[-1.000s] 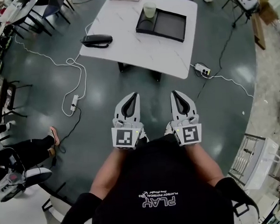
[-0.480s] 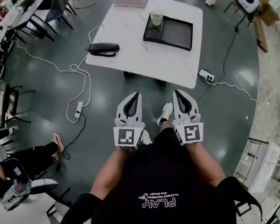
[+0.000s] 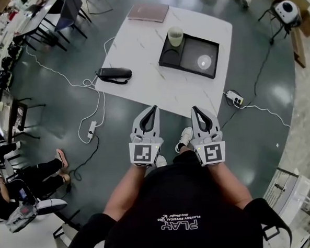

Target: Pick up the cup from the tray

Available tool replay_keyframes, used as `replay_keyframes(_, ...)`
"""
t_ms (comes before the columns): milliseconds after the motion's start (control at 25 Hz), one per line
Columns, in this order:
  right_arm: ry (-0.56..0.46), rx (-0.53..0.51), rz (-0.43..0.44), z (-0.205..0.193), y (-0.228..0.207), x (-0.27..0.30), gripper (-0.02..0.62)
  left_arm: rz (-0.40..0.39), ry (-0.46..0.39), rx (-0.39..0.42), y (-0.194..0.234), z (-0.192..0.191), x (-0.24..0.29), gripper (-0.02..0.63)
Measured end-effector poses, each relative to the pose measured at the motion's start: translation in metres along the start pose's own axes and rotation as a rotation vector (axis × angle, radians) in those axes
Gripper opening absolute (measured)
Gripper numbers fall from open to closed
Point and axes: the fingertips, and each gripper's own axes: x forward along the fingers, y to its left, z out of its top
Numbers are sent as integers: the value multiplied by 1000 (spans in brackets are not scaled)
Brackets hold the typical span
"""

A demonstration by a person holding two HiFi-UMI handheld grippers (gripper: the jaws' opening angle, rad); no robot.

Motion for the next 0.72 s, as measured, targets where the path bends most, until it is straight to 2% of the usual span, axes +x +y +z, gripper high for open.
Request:
replay_keyframes(280,4,21,45,-7,-44,32,11,31,36,-30,-8,3,48,8)
replay_keyframes(480,4,50,75,-11,-67,54,11,65,40,-106,-7,7,75,8)
replay_keyframes(720,19,40,84,-19,-79,87,11,76,54,-79,10,3,103,8)
